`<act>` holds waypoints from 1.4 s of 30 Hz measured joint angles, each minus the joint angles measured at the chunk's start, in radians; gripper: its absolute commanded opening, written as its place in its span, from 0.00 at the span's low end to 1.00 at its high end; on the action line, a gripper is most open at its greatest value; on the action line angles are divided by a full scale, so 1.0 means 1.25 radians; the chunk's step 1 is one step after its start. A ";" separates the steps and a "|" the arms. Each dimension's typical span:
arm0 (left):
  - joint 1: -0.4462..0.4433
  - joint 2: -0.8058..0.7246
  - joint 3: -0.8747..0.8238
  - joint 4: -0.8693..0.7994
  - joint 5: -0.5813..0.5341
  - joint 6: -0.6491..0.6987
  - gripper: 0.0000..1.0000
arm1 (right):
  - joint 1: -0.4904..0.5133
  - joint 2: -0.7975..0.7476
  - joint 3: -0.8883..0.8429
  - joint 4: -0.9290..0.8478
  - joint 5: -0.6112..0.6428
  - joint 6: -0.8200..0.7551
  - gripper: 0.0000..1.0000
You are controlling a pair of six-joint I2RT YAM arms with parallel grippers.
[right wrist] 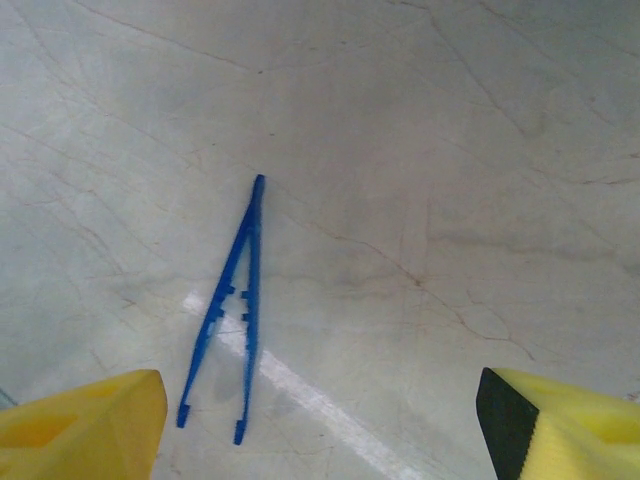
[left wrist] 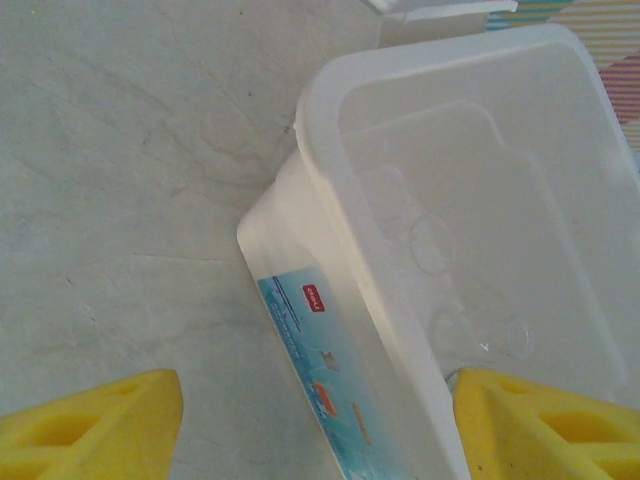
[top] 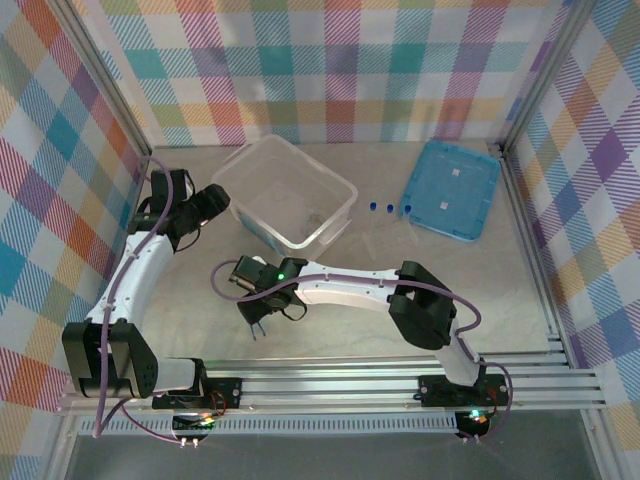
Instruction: Organize the chemistry lab equipment
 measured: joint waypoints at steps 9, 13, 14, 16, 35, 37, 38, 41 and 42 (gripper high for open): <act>0.007 0.015 -0.001 0.013 0.029 -0.013 0.72 | 0.006 0.087 0.131 -0.040 -0.062 0.002 0.78; 0.010 0.020 -0.001 0.013 0.033 -0.018 0.72 | 0.014 0.139 0.180 -0.074 -0.067 0.004 0.76; 0.012 0.020 -0.001 0.013 0.034 -0.019 0.72 | 0.016 0.147 0.184 -0.085 -0.067 0.004 0.76; 0.015 0.020 -0.001 0.014 0.034 -0.019 0.72 | 0.018 0.159 0.193 -0.110 -0.067 0.006 0.74; 0.018 0.020 -0.011 0.014 0.034 -0.037 0.72 | 0.048 0.263 0.299 -0.219 -0.059 -0.034 0.53; 0.018 0.020 -0.011 0.014 0.034 -0.037 0.72 | 0.048 0.264 0.302 -0.227 -0.055 -0.036 0.51; 0.018 0.020 -0.011 0.014 0.034 -0.037 0.72 | 0.048 0.265 0.303 -0.231 -0.052 -0.037 0.49; 0.019 0.020 -0.011 0.014 0.034 -0.038 0.72 | 0.048 0.268 0.307 -0.240 -0.043 -0.039 0.45; 0.019 0.020 -0.011 0.014 0.034 -0.039 0.72 | 0.048 0.268 0.307 -0.241 -0.039 -0.039 0.43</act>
